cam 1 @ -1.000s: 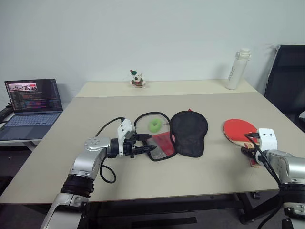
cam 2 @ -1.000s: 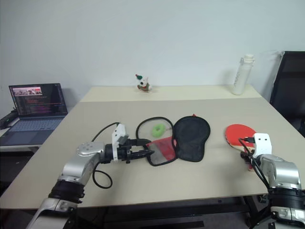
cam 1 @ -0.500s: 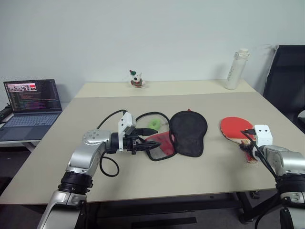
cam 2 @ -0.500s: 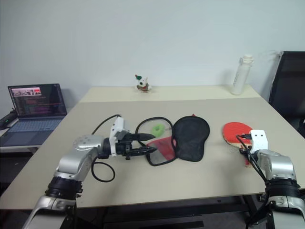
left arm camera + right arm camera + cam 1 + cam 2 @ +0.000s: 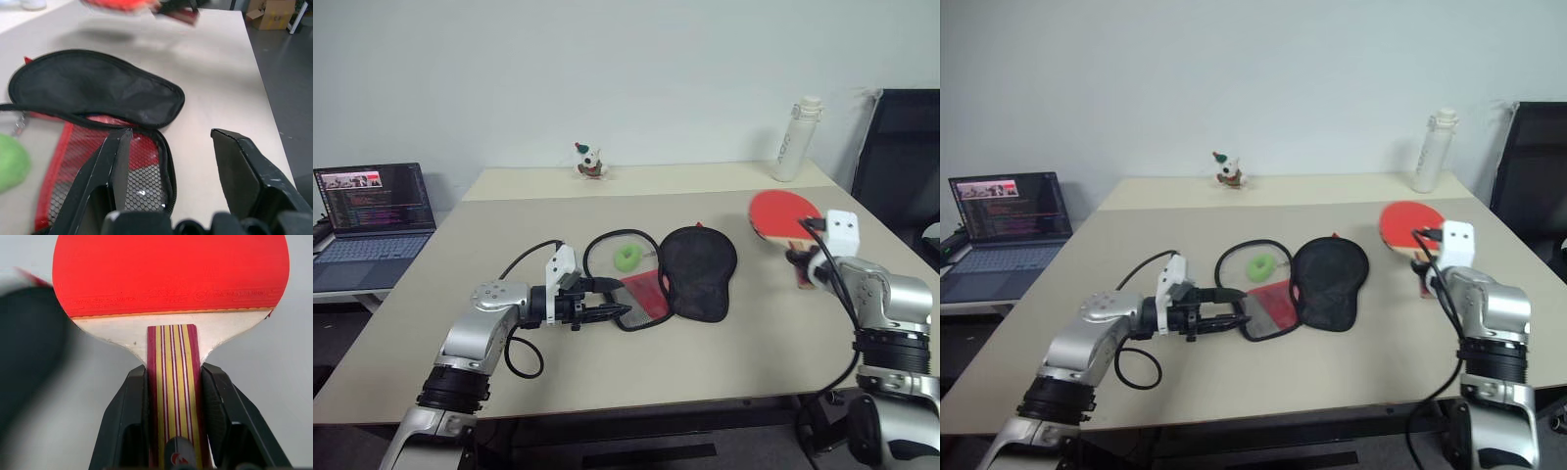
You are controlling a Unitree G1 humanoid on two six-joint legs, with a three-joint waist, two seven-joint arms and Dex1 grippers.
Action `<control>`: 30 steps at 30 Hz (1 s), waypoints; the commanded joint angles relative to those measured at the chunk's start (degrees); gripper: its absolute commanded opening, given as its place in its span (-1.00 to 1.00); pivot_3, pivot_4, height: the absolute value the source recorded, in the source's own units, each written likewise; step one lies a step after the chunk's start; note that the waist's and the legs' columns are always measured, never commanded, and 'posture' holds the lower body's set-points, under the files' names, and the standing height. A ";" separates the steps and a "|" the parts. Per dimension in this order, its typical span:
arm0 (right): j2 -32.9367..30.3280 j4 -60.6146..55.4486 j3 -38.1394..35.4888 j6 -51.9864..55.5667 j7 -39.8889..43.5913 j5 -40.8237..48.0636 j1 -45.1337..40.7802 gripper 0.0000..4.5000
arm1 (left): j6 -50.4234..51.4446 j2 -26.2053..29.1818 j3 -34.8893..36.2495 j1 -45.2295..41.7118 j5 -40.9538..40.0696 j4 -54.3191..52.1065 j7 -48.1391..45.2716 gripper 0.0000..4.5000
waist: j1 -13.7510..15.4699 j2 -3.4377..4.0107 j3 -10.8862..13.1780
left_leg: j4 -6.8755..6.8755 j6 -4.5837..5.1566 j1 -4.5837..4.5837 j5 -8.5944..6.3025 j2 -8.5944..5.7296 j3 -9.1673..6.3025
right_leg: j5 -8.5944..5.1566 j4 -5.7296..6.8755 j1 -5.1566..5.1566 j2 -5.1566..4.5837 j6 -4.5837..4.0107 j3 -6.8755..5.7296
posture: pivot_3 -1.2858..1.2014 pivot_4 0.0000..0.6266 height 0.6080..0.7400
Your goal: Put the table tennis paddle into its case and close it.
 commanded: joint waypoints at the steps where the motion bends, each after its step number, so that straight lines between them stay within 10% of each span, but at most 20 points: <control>1: 5.36 -8.86 -0.41 5.05 -4.03 1.48 -0.87 -0.51 | -0.95 0.73 1.28 -0.01 -0.24 -2.05 0.46 0.25 | 0.22 0.00 0.00 | 0.00 0.00 -0.01 0.00 -0.01 -0.02 | 0.01 0.00 0.00 0.00 -0.02 -0.01 | 0.03 -0.52 1.00; 10: 21.02 -10.83 2.76 4.69 -10.61 -0.12 -1.04 -0.51 | -1.82 0.07 0.53 0.07 0.18 -1.64 1.05 0.25 | 0.42 0.01 0.00 | 0.00 0.00 -0.05 0.00 -0.02 -0.06 | 0.15 -0.02 -0.01 -0.07 -0.26 -0.03 | 0.03 -0.52 1.00; 30: 22.35 4.24 7.72 -8.07 -9.91 -3.72 0.62 -0.51 | -2.18 -0.28 0.40 1.32 0.43 -2.25 2.61 0.25 | -0.05 0.01 0.01 | -0.02 0.00 -0.04 0.00 -0.04 -0.04 | 0.14 -0.03 -0.03 -0.03 -0.26 -0.03 | 0.03 -0.52 1.00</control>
